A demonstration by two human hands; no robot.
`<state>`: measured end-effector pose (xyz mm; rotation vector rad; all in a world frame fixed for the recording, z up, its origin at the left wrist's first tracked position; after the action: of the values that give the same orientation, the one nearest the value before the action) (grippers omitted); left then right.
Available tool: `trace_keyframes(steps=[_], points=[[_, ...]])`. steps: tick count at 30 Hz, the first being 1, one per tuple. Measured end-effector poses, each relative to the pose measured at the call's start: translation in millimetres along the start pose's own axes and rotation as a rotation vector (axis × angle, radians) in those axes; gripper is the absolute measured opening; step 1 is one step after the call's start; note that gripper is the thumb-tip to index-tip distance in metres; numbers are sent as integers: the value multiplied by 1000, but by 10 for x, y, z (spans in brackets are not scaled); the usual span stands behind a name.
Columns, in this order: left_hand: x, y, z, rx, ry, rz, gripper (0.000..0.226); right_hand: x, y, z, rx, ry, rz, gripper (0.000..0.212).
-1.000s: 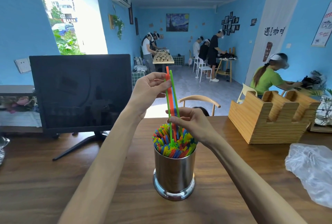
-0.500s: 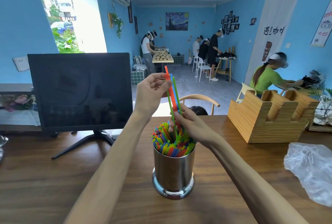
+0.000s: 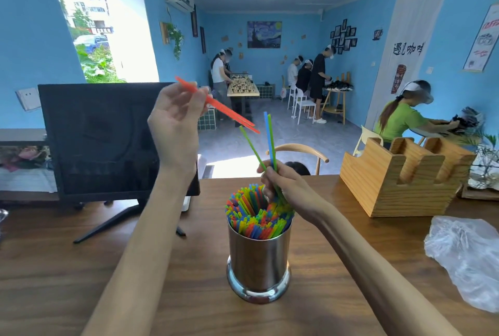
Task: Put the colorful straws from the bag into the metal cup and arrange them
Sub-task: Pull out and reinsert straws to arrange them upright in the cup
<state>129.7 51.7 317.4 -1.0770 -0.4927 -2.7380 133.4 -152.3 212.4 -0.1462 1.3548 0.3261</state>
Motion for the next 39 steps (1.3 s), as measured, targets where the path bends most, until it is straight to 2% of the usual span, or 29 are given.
trace_keyframes(steps=[6, 8, 12, 17, 20, 23, 25, 27, 30, 32, 34, 35, 37, 39], points=[[-108, 96, -937, -148, 640, 446, 14, -132, 35, 90, 52, 37, 337, 14], [-211, 138, -1087, -201, 785, 522, 19, -158, 76, 94, 49, 67, 433, 15], [-431, 193, -1136, -352, 875, 692, 11, -198, 120, 93, 35, 104, 579, 15], [-502, 204, -1086, -386, 929, 763, 10, -150, 132, 91, 113, 175, 792, 23], [-497, 226, -1057, -367, 939, 860, 14, -143, 127, 138, 156, 162, 820, 27], [-474, 276, -1037, -461, 947, 954, 24, -150, 99, 196, 209, 78, 763, 27], [-418, 296, -1043, -521, 879, 922, 32, -153, 82, 215, 246, 29, 681, 26], [-332, 292, -1008, -447, 700, 792, 32, -146, 61, 215, 261, -13, 581, 24], [-263, 269, -772, -230, 198, 573, 18, -73, 102, 187, 208, -48, 473, 24], [-324, 380, -560, -337, -155, 408, 31, -8, 181, 165, 119, -50, 441, 23], [-396, 519, -417, -525, -387, 264, 43, 38, 257, 144, 24, -35, 424, 24], [-415, 574, -370, -596, -444, 197, 38, 52, 280, 138, -16, -24, 422, 24], [-438, 615, -293, -638, -464, 128, 18, 68, 303, 126, -80, -5, 414, 24], [-448, 610, -210, -664, -455, 96, 13, 72, 306, 109, -128, 15, 410, 23]])
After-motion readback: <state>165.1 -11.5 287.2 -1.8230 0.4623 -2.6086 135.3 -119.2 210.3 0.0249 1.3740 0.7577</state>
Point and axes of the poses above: each hand's wrist, its own z-axis towards the middle knuckle, its own y-axis out of the palm, x = y × z, the point moved 4 cm from there along z, towards the middle knuckle, and after that the axes turned 13 degrees about z, right-handed, at the moved point
